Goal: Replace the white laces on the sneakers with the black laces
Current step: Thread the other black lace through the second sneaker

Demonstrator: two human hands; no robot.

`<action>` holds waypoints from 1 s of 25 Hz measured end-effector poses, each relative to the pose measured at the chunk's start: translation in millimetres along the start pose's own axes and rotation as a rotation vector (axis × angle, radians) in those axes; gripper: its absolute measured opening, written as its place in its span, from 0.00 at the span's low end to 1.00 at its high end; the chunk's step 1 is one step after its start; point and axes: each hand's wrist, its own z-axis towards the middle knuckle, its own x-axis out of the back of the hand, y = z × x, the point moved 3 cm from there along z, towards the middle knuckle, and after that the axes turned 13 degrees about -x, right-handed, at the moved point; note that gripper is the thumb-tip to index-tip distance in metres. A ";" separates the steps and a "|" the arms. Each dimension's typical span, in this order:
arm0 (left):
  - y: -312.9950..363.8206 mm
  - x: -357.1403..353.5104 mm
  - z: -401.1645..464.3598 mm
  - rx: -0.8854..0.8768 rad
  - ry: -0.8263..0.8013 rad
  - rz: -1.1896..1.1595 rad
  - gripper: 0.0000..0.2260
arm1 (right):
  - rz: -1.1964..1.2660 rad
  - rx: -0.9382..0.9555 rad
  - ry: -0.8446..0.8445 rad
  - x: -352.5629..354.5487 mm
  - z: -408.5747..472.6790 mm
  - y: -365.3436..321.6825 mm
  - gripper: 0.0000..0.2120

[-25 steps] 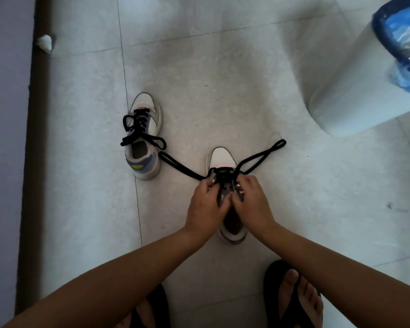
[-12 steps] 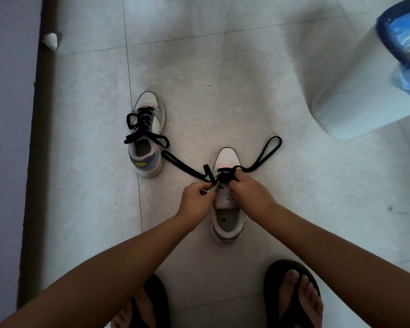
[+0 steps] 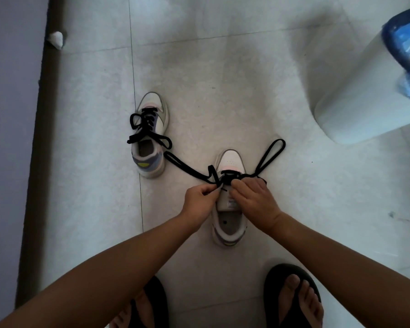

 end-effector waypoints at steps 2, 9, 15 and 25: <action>-1.0 -0.4 -1.4 0.027 0.031 -0.013 0.05 | 0.047 -0.002 -0.052 -5.2 5.2 -1.5 0.03; -3.0 2.0 -5.0 0.127 0.032 -0.088 0.07 | 0.190 -0.321 -0.128 -22.3 14.1 -8.5 0.11; 4.5 1.3 -8.4 -0.025 -0.064 0.206 0.16 | 0.146 -0.461 -0.201 -25.4 14.6 -11.8 0.05; -10.6 -44.0 -54.7 -0.075 -0.192 0.835 0.50 | -0.165 -0.491 -0.420 -26.5 23.1 -10.0 0.10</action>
